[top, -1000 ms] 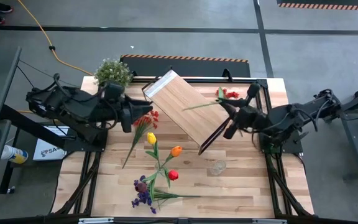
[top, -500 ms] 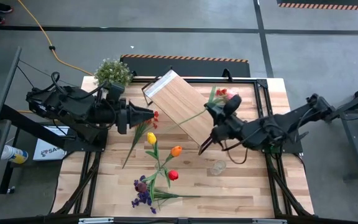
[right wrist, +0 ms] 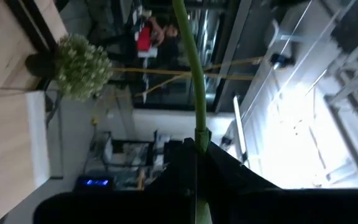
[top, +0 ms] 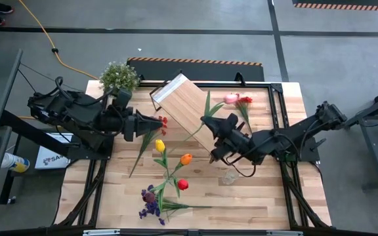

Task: Pick and place flowers into a vace then onto a shelf
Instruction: Put the pink tulip into the left transparent vase

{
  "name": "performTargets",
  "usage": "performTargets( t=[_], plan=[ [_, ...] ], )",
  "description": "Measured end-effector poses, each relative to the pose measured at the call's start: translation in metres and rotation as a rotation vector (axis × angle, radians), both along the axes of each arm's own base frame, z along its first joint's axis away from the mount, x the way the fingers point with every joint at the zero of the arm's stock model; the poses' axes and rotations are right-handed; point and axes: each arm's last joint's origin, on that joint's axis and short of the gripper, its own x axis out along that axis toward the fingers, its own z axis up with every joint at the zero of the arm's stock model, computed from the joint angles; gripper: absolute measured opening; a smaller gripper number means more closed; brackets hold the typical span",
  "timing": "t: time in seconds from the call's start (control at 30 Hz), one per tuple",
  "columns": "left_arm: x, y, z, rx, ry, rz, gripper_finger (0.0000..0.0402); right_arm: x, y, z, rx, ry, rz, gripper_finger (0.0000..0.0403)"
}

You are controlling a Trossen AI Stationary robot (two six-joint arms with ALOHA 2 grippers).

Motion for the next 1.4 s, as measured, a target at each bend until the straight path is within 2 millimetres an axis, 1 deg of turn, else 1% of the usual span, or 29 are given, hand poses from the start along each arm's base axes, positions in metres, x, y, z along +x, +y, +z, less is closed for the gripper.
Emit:
performTargets(
  t=[0.17,0.37,0.57,0.7,0.9,1.0,1.07,1.4],
  plan=[
    [0.000,0.000,-0.003,-0.012,0.029,0.006,0.0179,0.000,0.001,0.006,-0.047,-0.028,0.064,0.0004],
    [0.000,0.000,-0.003,-0.026,0.028,0.010,0.0179,-0.001,0.003,0.016,-0.071,-0.118,0.151,0.0003],
    [0.000,0.000,-0.002,-0.059,0.012,0.014,0.0179,0.001,0.000,0.017,-0.096,-0.126,0.185,0.0002],
    [0.004,-0.003,-0.004,-0.108,0.020,0.000,0.0179,0.002,-0.002,0.018,-0.097,-0.135,0.187,0.0003],
    [0.020,-0.011,-0.013,-0.167,0.060,-0.020,0.0179,0.003,-0.003,0.020,-0.100,-0.159,0.226,0.0003],
    [0.025,-0.013,-0.014,-0.178,0.057,-0.032,0.0179,0.003,-0.002,0.020,-0.103,-0.161,0.237,0.0003],
    [0.032,-0.016,-0.013,-0.192,0.034,-0.048,0.0179,0.003,-0.002,0.020,-0.105,-0.163,0.247,0.0002],
    [0.048,-0.023,-0.018,-0.197,0.025,-0.055,0.0179,0.003,-0.002,0.019,-0.085,-0.175,0.266,0.0002]
  ],
)
